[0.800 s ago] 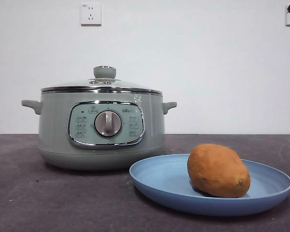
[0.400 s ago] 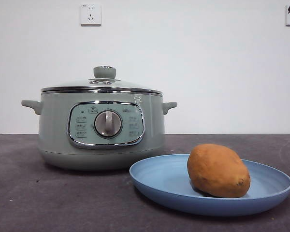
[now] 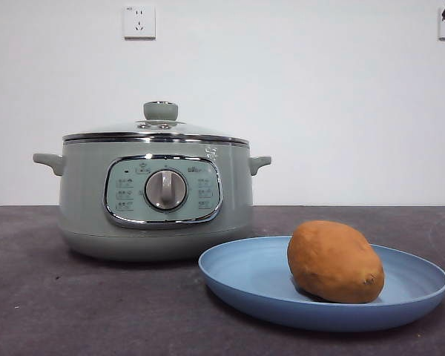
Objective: Take the potato out from the steamer,put the potato on the plate,close the lid
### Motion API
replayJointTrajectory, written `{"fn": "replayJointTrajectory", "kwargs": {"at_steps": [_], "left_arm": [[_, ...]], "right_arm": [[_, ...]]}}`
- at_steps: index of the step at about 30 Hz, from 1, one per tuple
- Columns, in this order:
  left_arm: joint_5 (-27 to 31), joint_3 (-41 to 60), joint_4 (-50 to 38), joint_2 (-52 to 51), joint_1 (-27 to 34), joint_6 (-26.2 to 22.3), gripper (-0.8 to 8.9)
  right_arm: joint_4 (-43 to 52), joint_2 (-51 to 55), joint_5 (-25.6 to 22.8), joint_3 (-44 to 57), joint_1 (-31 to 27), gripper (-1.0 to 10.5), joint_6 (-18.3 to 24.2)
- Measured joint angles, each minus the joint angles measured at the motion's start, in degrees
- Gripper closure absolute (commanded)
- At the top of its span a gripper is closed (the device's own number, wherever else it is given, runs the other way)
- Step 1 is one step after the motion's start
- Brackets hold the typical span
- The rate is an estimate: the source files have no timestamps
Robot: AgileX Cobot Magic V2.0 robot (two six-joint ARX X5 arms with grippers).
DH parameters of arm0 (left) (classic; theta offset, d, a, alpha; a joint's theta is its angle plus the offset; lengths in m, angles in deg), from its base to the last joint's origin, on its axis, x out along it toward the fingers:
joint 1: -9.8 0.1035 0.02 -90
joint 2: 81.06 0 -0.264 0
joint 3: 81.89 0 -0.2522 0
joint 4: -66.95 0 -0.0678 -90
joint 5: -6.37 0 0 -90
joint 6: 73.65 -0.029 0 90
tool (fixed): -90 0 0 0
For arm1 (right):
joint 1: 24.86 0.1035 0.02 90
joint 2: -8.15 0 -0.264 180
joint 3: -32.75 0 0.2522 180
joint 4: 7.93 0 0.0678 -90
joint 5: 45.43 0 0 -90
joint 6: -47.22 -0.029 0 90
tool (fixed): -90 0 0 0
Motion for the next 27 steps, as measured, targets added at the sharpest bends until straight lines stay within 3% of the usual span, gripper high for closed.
{"fn": "replayJointTrajectory", "kwargs": {"at_steps": [23, 27], "left_arm": [[0.0, 0.0, 0.0, 0.0, 0.0, 0.0, 8.17], [0.0, 0.0, 0.0, 0.0, 0.0, 0.0, 8.17]], "right_arm": [[0.0, 0.0, 0.0, 0.0, 0.0, 9.5, 0.0], [0.3, 0.7, -3.0, 0.0, -1.6, 9.5, 0.6]]}}
